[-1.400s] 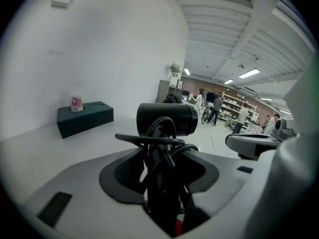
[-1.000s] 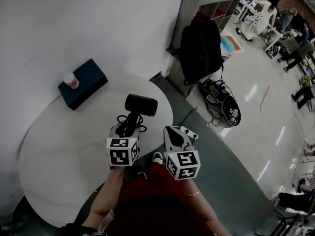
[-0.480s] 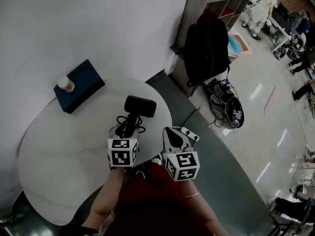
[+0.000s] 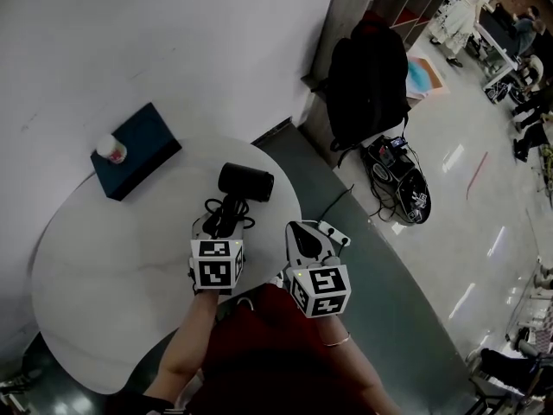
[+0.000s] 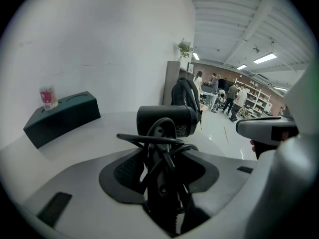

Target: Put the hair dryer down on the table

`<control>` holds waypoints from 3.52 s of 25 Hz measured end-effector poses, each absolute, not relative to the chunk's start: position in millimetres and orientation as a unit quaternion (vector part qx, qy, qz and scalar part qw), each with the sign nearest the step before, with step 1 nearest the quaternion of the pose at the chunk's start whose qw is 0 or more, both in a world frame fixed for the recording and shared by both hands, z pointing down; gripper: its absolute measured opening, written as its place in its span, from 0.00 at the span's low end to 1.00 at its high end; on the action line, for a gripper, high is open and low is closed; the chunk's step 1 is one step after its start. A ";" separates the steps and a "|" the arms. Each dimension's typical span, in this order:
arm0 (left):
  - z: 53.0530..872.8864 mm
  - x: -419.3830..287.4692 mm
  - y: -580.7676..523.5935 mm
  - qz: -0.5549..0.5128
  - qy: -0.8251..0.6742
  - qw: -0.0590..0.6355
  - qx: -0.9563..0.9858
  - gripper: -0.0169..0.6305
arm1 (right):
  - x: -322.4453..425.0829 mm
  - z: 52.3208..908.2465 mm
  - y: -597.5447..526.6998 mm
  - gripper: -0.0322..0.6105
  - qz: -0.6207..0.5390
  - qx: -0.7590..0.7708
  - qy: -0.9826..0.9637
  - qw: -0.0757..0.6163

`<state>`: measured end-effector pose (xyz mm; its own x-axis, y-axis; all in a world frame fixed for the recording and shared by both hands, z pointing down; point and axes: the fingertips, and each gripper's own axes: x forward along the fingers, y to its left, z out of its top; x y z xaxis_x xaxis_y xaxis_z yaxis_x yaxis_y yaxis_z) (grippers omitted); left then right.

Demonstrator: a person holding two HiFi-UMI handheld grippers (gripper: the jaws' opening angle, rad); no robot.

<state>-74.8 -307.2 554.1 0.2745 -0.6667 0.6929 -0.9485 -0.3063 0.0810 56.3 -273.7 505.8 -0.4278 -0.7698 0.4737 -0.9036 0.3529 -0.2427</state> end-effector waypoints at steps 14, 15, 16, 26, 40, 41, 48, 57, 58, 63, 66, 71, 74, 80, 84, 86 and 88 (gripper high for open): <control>562.8 -69.1 -315.8 0.308 -0.529 0.227 0.758 0.35 | 56.7 512.7 -279.4 0.07 0.248 0.512 -0.810 0.144; 563.1 -69.0 -315.7 0.309 -0.528 0.226 0.758 0.35 | 56.3 512.6 -279.6 0.07 0.247 0.512 -0.810 0.144; 563.1 -68.9 -315.7 0.309 -0.528 0.227 0.758 0.35 | 56.1 512.5 -279.8 0.07 0.247 0.512 -0.810 0.144; 567.1 -68.9 -317.3 0.303 -0.519 0.240 0.762 0.35 | 54.5 513.1 -279.4 0.07 0.247 0.514 -0.808 0.147; 570.7 -69.0 -317.5 0.293 -0.517 0.261 0.761 0.37 | 52.8 513.5 -275.0 0.07 0.246 0.510 -0.810 0.150; 570.3 -69.4 -317.2 0.293 -0.518 0.262 0.760 0.38 | 52.8 513.4 -274.7 0.07 0.246 0.510 -0.811 0.150; 564.7 -69.9 -312.1 0.286 -0.517 0.264 0.762 0.42 | 49.3 511.3 -271.3 0.07 0.243 0.507 -0.813 0.151; 552.1 -73.6 -301.0 0.272 -0.524 0.256 0.766 0.43 | 40.4 506.0 -261.7 0.07 0.238 0.503 -0.818 0.149; 549.7 -74.7 -299.5 0.267 -0.525 0.256 0.766 0.43 | 39.1 505.2 -260.2 0.07 0.237 0.502 -0.818 0.149; 538.3 -80.0 -290.4 0.247 -0.529 0.258 0.770 0.43 | 31.2 501.2 -251.4 0.07 0.232 0.500 -0.821 0.147; 532.1 -83.6 -283.2 0.234 -0.528 0.260 0.773 0.43 | 25.3 500.2 -244.5 0.07 0.231 0.499 -0.823 0.145; 522.0 -90.2 -270.3 0.213 -0.528 0.262 0.780 0.39 | 15.6 498.0 -231.0 0.07 0.228 0.498 -0.825 0.142; 514.7 -95.4 -262.4 0.203 -0.530 0.258 0.782 0.36 | 10.5 494.5 -222.8 0.07 0.223 0.498 -0.826 0.140; 498.3 -103.3 -241.9 0.184 -0.530 0.248 0.790 0.31 | 2.5 487.3 -203.6 0.07 0.218 0.501 -0.827 0.134; 486.4 -113.2 -230.2 0.171 -0.534 0.240 0.792 0.27 | -4.0 479.5 -193.7 0.07 0.210 0.504 -0.828 0.129; 480.8 -118.5 -225.8 0.165 -0.536 0.237 0.793 0.25 | -6.4 474.6 -189.8 0.07 0.205 0.506 -0.828 0.125; 475.3 -121.6 -220.7 0.162 -0.535 0.233 0.796 0.23 | -7.2 470.5 -185.3 0.07 0.201 0.510 -0.827 0.121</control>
